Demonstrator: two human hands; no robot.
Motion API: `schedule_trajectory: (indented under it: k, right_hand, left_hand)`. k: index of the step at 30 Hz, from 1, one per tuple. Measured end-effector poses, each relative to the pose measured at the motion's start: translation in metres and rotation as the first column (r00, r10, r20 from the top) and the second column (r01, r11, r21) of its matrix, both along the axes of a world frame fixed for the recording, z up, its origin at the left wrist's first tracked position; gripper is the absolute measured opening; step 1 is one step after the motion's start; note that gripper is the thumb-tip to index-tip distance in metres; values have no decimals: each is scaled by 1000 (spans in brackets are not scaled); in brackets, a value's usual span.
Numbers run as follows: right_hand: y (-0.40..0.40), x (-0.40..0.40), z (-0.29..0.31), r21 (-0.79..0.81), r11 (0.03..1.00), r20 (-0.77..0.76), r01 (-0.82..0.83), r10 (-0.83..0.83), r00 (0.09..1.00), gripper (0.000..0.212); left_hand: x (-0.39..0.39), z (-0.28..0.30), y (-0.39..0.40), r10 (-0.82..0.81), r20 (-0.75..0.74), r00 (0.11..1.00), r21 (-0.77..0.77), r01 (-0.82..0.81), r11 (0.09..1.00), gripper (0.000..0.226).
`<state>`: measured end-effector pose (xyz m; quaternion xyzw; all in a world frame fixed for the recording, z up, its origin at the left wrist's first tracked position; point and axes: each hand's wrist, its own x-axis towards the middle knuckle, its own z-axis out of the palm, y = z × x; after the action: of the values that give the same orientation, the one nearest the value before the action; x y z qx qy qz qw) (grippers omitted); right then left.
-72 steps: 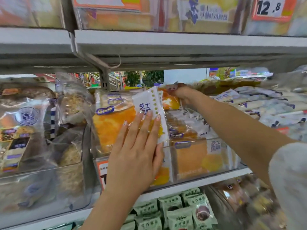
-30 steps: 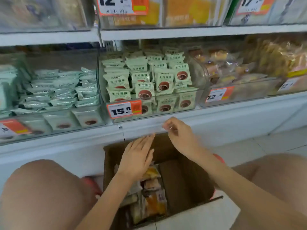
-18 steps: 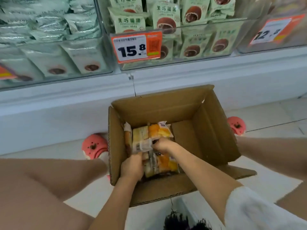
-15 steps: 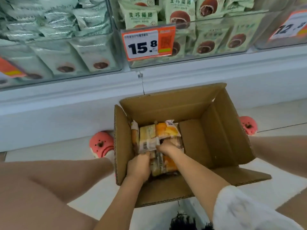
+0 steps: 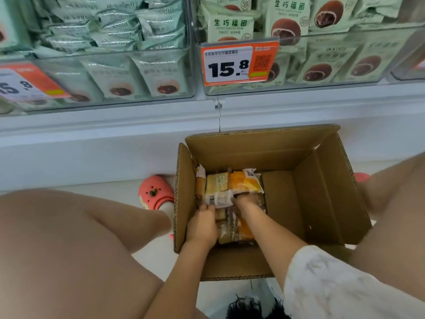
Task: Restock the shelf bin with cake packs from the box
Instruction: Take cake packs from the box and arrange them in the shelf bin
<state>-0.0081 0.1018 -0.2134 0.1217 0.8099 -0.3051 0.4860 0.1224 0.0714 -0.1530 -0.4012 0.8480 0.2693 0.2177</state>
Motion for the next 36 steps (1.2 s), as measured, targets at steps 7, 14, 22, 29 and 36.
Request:
schedule_trajectory:
  k: [7, 14, 22, 29, 36]
  right_hand:
    - [-1, 9, 47, -219, 971, -251, -96, 39, 967, 11]
    - [32, 19, 133, -535, 773, -442, -342, 88, 892, 9]
    - [93, -43, 196, -521, 765, -606, -377, -22, 795, 23]
    - [102, -37, 208, -644, 719, -589, -261, -248, 769, 30]
    - [104, -36, 207, -568, 762, -788, -311, -396, 471, 24]
  left_hand:
    - [0, -2, -5, 84, -211, 974, 61, -73, 995, 69]
    - [-23, 31, 8, 477, -571, 668, 321, -353, 879, 7]
    - [-40, 93, 13, 869, -293, 399, 919, -133, 371, 49]
    - [-44, 120, 28, 884, -346, 315, 899, -158, 408, 41]
    - [-52, 125, 34, 820, -529, 219, 778, -260, 572, 55]
